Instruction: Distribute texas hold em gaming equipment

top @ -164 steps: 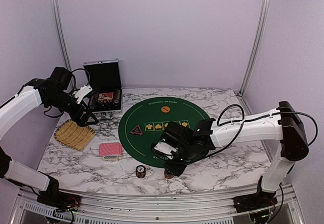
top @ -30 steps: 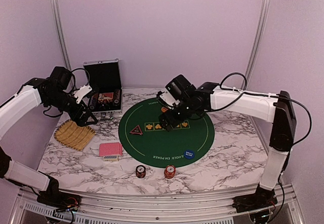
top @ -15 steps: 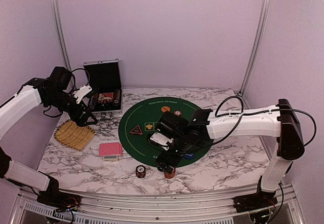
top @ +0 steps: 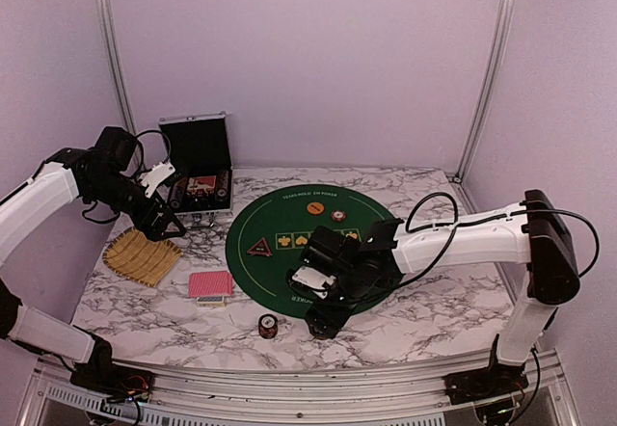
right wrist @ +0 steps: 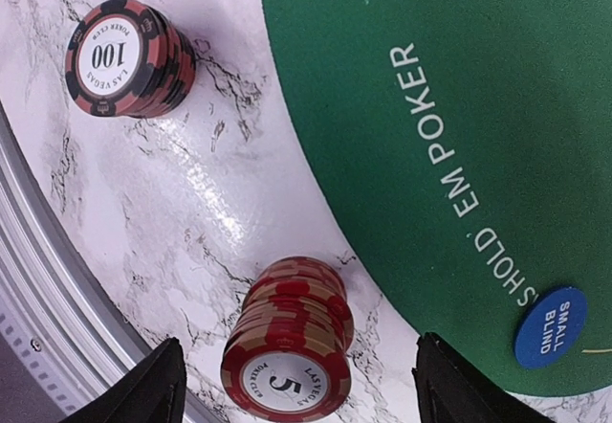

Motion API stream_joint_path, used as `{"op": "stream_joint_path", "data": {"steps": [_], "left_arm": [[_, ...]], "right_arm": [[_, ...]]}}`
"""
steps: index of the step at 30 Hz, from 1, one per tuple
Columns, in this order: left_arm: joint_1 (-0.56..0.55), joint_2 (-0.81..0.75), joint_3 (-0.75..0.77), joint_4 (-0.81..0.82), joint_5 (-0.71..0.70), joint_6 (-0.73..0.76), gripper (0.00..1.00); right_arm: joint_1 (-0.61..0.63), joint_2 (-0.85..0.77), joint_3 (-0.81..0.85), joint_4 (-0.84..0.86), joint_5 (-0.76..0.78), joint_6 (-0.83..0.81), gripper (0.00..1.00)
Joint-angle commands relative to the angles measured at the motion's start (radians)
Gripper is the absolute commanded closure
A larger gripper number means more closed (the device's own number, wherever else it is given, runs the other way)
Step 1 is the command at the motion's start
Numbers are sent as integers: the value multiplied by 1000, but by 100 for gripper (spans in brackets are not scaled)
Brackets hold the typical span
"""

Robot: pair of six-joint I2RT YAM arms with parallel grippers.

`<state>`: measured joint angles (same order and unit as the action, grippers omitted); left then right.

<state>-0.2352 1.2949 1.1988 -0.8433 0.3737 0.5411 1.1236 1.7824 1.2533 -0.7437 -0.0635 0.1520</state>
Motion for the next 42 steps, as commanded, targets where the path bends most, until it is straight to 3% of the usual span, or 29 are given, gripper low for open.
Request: {"op": "stream_joint_path", "data": {"steps": [1,16,30,42], "left_arm": [[-3,-17,34,-33,8,2,1],[-4,-14,39,-33,8,3,1],[-4,-11,33,-33,10,5,1],[-4,-12,32,-32,9,4,1]], "right_arm": [[5,17,0,32,-7,2,21],[5,36,-13,51,-9,0,31],[5,22,-3,39,-11,-4,64],[7,6,77,-26,-30,-16,70]]}}
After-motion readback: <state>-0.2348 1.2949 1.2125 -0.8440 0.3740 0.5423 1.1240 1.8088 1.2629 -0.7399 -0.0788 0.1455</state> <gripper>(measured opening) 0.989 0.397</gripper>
